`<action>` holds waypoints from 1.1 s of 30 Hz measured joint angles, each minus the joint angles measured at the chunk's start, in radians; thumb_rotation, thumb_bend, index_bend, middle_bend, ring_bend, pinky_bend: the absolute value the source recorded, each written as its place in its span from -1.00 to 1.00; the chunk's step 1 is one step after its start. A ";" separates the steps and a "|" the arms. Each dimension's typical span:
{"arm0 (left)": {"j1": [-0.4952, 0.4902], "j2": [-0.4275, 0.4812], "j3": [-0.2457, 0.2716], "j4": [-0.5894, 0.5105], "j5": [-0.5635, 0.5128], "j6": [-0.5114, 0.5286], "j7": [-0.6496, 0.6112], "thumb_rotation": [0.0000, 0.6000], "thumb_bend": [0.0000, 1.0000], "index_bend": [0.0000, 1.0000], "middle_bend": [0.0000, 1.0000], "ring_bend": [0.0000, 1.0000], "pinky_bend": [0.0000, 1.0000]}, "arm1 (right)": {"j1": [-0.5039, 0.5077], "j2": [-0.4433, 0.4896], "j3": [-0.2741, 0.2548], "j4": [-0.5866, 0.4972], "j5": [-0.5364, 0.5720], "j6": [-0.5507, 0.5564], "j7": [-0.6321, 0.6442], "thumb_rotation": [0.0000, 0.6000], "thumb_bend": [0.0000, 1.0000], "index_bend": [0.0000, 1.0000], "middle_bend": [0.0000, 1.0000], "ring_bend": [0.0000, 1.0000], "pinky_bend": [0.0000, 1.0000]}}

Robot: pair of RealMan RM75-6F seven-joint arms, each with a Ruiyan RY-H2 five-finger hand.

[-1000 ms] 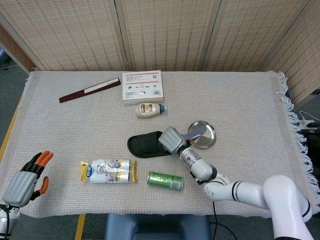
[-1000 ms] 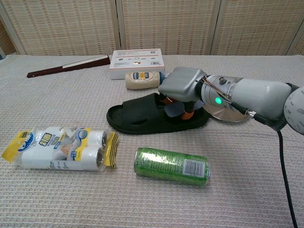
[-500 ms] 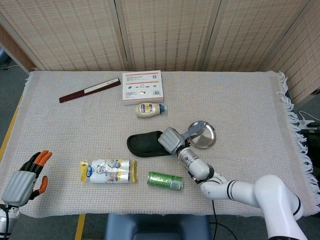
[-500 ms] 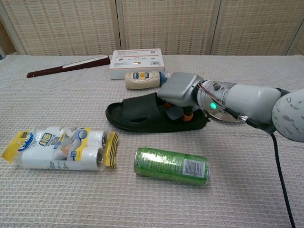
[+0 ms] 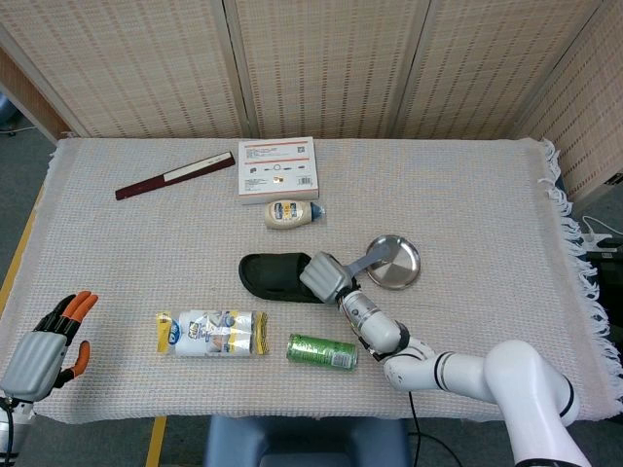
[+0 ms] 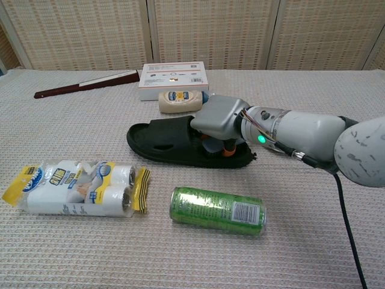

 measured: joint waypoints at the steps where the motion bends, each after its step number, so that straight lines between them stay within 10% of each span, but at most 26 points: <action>1: 0.001 0.000 0.001 -0.001 0.000 0.001 0.001 1.00 0.32 -1.00 -1.00 -1.00 -0.60 | -0.002 0.005 -0.006 0.001 0.003 0.001 -0.008 1.00 -0.32 0.96 0.35 0.15 0.69; 33: 0.002 0.011 0.000 -0.006 0.006 0.009 -0.025 1.00 0.32 -1.00 -1.00 -1.00 -0.60 | 0.013 0.021 -0.054 -0.021 0.097 0.029 -0.111 1.00 -0.32 0.96 0.35 0.15 0.69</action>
